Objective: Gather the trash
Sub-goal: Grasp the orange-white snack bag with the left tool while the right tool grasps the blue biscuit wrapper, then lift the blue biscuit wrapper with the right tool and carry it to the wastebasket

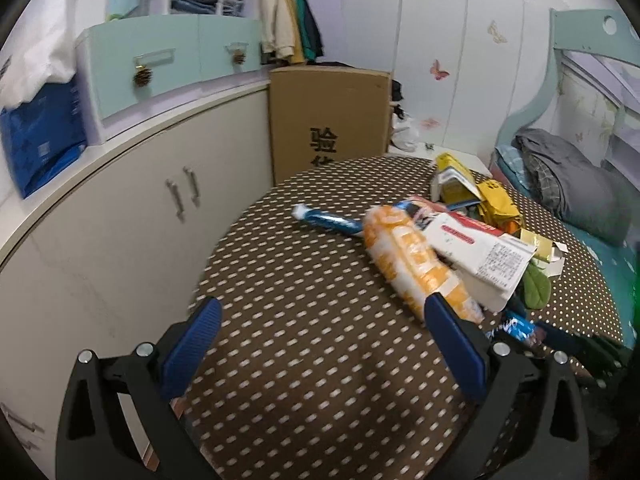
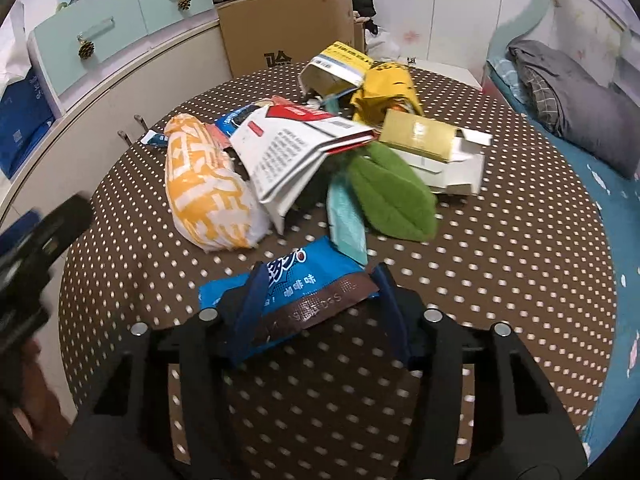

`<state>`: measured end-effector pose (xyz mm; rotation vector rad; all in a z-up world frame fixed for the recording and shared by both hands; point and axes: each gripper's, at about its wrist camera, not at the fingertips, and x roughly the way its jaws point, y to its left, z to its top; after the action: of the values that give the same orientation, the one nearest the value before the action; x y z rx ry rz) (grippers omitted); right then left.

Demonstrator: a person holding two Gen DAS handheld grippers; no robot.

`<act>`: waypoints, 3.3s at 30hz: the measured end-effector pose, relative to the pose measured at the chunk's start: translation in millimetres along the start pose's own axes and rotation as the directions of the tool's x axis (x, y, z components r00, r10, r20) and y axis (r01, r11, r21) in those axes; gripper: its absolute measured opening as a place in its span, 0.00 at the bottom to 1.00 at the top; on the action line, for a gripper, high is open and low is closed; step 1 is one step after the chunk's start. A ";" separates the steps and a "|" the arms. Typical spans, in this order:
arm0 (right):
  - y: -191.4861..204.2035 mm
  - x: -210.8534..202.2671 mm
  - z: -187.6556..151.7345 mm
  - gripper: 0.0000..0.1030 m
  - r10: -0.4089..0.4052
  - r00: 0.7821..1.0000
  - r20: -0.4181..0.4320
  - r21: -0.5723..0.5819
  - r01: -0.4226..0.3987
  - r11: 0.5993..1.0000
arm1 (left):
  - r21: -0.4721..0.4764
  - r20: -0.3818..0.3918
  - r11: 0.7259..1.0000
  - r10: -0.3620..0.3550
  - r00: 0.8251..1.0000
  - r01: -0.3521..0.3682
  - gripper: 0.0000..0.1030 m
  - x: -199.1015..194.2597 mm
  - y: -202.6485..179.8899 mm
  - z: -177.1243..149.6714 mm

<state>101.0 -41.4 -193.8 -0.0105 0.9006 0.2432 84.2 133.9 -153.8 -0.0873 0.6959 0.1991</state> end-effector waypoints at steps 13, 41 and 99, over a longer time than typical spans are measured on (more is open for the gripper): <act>-21.8 -5.2 -10.9 0.70 0.099 0.995 -0.018 0.056 -0.098 0.994 | 0.000 -0.143 0.990 -0.140 0.980 0.141 0.61 80.9 -37.0 25.5; 39.5 5.8 -6.2 0.74 0.270 0.942 -0.198 -0.699 -0.329 0.636 | -0.031 -0.116 0.984 -0.177 0.977 0.174 0.27 0.7 46.4 -23.0; -406.5 -3.7 -28.5 0.34 0.130 0.984 0.125 0.393 -0.169 0.904 | 0.340 -0.182 0.741 -0.552 0.813 0.579 0.27 -24.7 -309.7 22.0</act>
<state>163.7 -440.6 -246.4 0.4526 0.8420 0.1955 144.7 -169.4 -116.9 0.0713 0.7367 -0.5388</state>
